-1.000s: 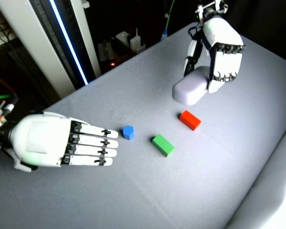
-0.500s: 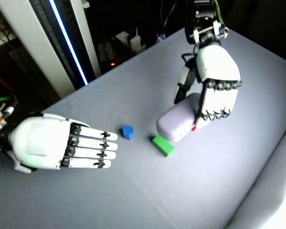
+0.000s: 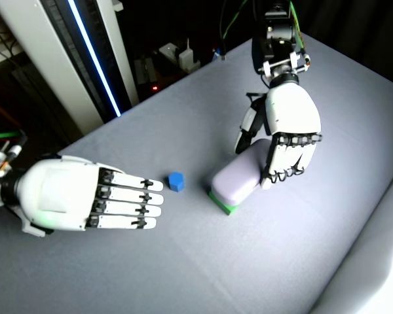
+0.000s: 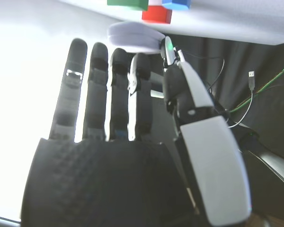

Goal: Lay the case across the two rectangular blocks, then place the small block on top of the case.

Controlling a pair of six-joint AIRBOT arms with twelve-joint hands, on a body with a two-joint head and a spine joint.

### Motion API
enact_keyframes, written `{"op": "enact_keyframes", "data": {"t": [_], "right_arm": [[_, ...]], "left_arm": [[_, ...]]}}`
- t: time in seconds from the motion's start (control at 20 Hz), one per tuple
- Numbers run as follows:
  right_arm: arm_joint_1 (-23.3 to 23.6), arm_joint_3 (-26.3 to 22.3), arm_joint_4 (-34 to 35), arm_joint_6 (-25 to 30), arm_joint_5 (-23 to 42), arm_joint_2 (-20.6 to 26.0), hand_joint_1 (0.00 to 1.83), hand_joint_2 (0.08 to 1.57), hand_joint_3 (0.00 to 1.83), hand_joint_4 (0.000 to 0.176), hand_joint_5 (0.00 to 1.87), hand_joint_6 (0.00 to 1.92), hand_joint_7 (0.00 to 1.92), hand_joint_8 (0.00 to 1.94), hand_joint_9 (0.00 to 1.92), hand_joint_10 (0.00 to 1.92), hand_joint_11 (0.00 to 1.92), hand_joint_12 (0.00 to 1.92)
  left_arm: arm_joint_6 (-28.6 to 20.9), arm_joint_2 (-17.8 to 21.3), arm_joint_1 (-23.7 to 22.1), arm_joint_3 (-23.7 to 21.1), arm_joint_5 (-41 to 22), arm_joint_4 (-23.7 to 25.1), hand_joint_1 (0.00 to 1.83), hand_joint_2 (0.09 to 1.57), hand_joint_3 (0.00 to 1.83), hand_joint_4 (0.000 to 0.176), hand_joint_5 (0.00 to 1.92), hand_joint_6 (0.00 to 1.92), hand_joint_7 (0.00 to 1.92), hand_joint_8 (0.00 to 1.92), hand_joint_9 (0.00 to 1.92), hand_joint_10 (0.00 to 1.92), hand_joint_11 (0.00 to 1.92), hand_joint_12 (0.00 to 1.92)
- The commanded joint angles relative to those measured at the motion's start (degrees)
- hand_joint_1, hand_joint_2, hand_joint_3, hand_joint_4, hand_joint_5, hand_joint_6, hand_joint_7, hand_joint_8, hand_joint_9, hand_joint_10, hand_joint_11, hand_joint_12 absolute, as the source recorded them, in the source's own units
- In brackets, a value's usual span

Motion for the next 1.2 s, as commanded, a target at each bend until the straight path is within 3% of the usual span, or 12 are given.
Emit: {"op": "enact_keyframes", "data": {"t": [0.0, 0.05, 0.15, 0.2, 0.25, 0.3, 0.35, 0.4, 0.55, 0.75, 0.85, 1.15], "right_arm": [[0.60, 0.23, 1.78, 0.42, 6.79, 0.15, 0.81, 1.37, 0.00, 0.000, 0.55, 0.00, 0.51, 0.00, 0.50, 0.01, 0.27, 0.61], [0.60, 0.23, 1.77, 0.45, 6.79, 0.15, 0.81, 1.37, 0.00, 0.000, 0.55, 0.00, 0.51, 0.00, 0.50, 0.01, 0.27, 0.61], [0.60, 0.23, 1.75, 0.50, 6.79, 0.15, 0.75, 1.38, 0.00, 0.000, 0.55, 0.00, 0.52, 0.00, 0.51, 0.00, 0.27, 0.61], [0.60, 0.23, 1.75, 0.52, 6.79, 0.15, 0.74, 1.38, 0.00, 0.000, 0.56, 0.00, 0.52, 0.00, 0.51, 0.00, 0.28, 0.61], [0.60, 0.23, 1.75, 0.54, 6.79, 0.14, 0.75, 1.38, 0.00, 0.000, 0.56, 0.00, 0.52, 0.00, 0.51, 0.00, 0.28, 0.61], [0.59, 0.23, 1.75, 0.56, 6.79, 0.14, 0.77, 1.38, 0.00, 0.000, 0.55, 0.00, 0.51, 0.00, 0.51, 0.00, 0.27, 0.61], [0.59, 0.23, 1.75, 0.58, 6.79, 0.14, 0.78, 1.38, 0.00, 0.000, 0.56, 0.00, 0.52, 0.00, 0.51, 0.00, 0.27, 0.62], [0.59, 0.23, 1.75, 0.64, 6.79, 0.14, 0.74, 1.38, 0.00, 0.000, 0.56, 0.00, 0.51, 0.00, 0.50, 0.00, 0.26, 0.61], [0.59, 0.22, 1.67, 0.72, 6.79, 0.12, 0.74, 1.38, 0.00, 0.000, 0.56, 0.00, 0.52, 0.00, 0.51, 0.01, 0.28, 0.62], [0.59, 0.22, 1.66, 0.77, 6.79, 0.12, 0.72, 1.38, 0.00, 0.000, 0.57, 0.00, 0.53, 0.00, 0.53, 0.01, 0.29, 0.62], [0.58, 0.21, 1.66, 0.77, 6.79, 0.09, 0.75, 1.38, 0.00, 0.000, 0.57, 0.00, 0.53, 0.00, 0.53, 0.00, 0.25, 0.71], [0.58, 0.26, 1.59, 0.78, 6.79, -0.19, 0.76, 1.37, 0.00, 0.000, 0.60, 0.00, 0.57, 0.00, 0.54, 0.00, 0.21, 0.89]], "left_arm": [[-0.18, -0.44, -0.57, 0.26, -6.75, -0.38, 1.28, 1.11, 0.00, 0.000, 0.98, 0.70, 1.02, 1.17, 1.03, 1.05, 0.90, 1.47], [-0.18, -0.52, -0.56, 0.30, -6.65, -0.38, 1.28, 1.11, 0.00, 0.000, 0.98, 0.70, 1.02, 1.17, 1.03, 1.05, 0.90, 1.47], [-0.18, -0.65, -0.43, 0.38, -6.50, -0.42, 1.27, 1.12, 0.00, 0.000, 0.95, 0.77, 1.01, 1.17, 0.94, 0.83, 0.75, 1.40], [-0.18, -0.67, -0.35, 0.38, -6.45, -0.47, 1.20, 1.09, 0.00, 0.000, 1.02, 0.85, 0.82, 1.21, 0.80, 1.33, 0.71, 1.73], [-0.18, -0.68, -0.25, 0.38, -6.45, -0.59, 1.27, 1.01, 0.00, 0.000, 0.87, 0.32, 0.73, 1.44, 0.71, 1.67, 0.72, 1.88], [-0.18, -0.68, -0.10, 0.34, -6.54, -0.83, 1.26, 0.99, 0.00, 0.000, 0.88, 0.11, 0.78, 0.79, 0.71, 1.06, 0.55, 1.52], [-0.18, -0.67, 0.02, 0.33, -6.63, -1.01, 1.21, 1.00, 0.00, 0.000, 0.88, 0.03, 0.87, 0.35, 0.81, 0.57, 0.57, 1.14], [-0.18, -0.67, 0.14, 0.28, -6.78, -1.21, 1.19, 0.99, 0.00, 0.000, 0.84, 0.00, 0.98, 0.04, 0.98, 0.16, 0.62, 1.01], [-0.18, -0.32, 0.36, -0.28, -7.40, -1.34, 1.16, 0.98, 0.00, 0.000, 0.82, 0.00, 0.97, 0.00, 1.02, 0.06, 0.62, 1.10], [-0.19, 1.39, 1.06, -2.54, -10.22, -1.72, 1.03, 0.93, 0.00, 0.000, 0.66, 0.00, 0.85, 0.00, 0.90, 0.00, 0.53, 1.14], [-0.19, 2.66, 1.58, -4.11, -12.59, -2.23, 0.97, 0.90, 0.00, 0.000, 0.53, 0.00, 0.73, 0.00, 0.84, 0.00, 0.47, 1.18], [-0.19, 3.87, 1.66, -5.64, -15.10, -2.15, 0.97, 0.90, 0.00, 0.000, 0.48, 0.00, 0.66, 0.00, 0.81, 0.00, 0.40, 1.27]]}}
